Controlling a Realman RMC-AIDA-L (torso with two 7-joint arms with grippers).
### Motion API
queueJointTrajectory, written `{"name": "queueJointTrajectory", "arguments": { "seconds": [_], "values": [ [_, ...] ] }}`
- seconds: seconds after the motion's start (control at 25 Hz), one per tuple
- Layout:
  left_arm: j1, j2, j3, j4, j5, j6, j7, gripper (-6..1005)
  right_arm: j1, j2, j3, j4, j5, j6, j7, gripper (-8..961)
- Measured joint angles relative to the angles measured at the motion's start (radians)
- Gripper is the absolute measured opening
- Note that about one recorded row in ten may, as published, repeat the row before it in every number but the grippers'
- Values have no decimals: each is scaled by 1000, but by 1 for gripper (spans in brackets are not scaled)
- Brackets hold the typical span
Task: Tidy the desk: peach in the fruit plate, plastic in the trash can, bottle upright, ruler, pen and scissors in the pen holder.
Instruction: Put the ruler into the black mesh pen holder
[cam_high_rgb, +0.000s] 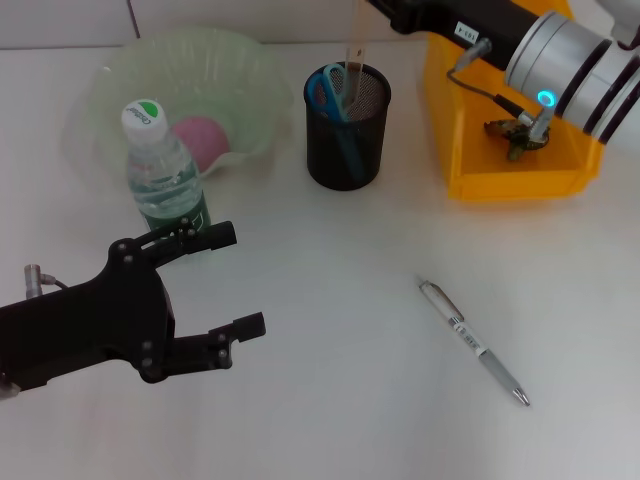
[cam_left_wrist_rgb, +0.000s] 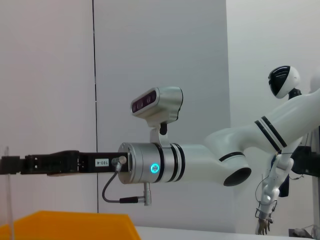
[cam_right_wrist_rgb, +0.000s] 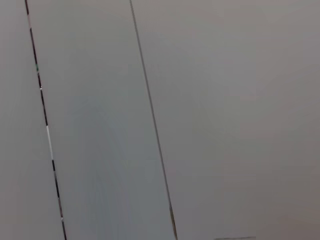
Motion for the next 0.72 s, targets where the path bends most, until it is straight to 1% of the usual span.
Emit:
{"name": "queueJointTrajectory", "arguments": {
  "seconds": [0.2,0.4,0.44,0.48,0.52,0.56,0.68,0.72],
  "values": [
    [0,0,0,-2,1,0,1,866,0,1,-31,15,5,-6,-31,396],
    [-1,0,1,-2,1,1,2,866,-36,2,-39,-4,6,-38,-22,400],
    [-1,0,1,-2,1,2,2,866,-46,2,-37,-11,7,-41,-14,430],
    [-2,0,1,-2,1,4,2,866,-62,2,-36,-30,7,-44,4,459],
    [-2,0,1,-2,1,5,3,866,-95,2,-40,-79,5,-44,42,489],
    [-2,0,2,-2,2,6,3,866,-95,2,-40,-79,5,-44,42,518],
    [-2,0,2,-2,2,6,3,866,-174,-4,-66,-232,-16,-24,136,607],
    [-2,0,1,-2,2,5,3,866,-215,-7,-83,-322,-47,4,209,637]
  ]
}}
